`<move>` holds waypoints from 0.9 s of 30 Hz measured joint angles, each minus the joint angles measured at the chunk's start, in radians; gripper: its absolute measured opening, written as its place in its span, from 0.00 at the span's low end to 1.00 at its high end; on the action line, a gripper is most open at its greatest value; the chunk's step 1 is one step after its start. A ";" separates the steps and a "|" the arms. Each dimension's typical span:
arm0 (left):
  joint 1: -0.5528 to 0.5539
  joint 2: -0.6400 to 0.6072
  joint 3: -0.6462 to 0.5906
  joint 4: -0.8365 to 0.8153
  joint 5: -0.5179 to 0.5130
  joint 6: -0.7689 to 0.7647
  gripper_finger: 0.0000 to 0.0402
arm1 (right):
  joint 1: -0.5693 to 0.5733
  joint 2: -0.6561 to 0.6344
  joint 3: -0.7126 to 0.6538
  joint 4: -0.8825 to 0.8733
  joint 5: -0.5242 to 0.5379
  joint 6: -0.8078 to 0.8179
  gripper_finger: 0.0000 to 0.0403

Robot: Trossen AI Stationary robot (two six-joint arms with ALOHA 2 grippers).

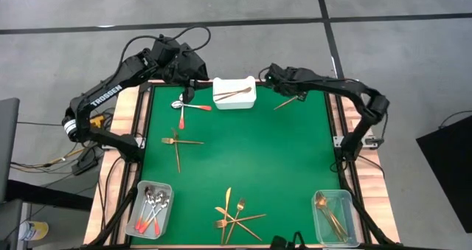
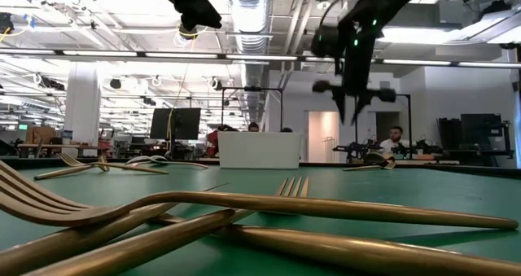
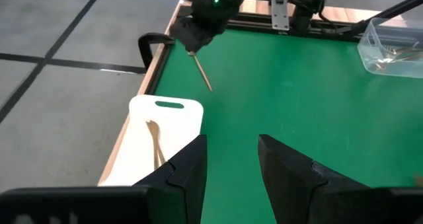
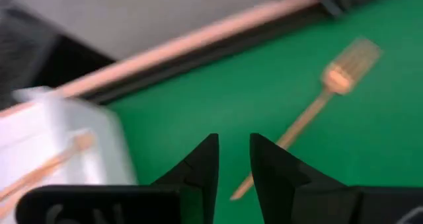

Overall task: Sort silverware by color (type)
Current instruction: Put the gold fork into the transparent bin

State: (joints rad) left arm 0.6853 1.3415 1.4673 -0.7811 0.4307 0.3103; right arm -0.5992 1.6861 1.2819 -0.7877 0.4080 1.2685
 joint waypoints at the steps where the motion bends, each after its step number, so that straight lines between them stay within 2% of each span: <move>1: 0.000 0.000 0.000 0.000 0.000 0.000 0.30 | -0.007 0.021 0.000 -0.023 -0.001 0.028 0.27; 5: 0.000 0.000 0.000 -0.022 -0.003 0.008 0.30 | -0.047 0.084 0.000 -0.111 -0.059 0.099 0.29; 12: 0.000 0.000 0.000 -0.089 -0.093 0.055 0.30 | -0.125 0.154 0.000 -0.192 -0.132 0.107 0.34; 27: 0.000 0.000 0.000 -0.104 -0.104 0.059 0.30 | -0.247 0.168 0.000 -0.110 -0.163 0.059 0.33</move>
State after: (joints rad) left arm 0.6857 1.3415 1.4670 -0.8848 0.3267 0.3695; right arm -0.8465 1.8542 1.2816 -0.8980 0.2448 1.3273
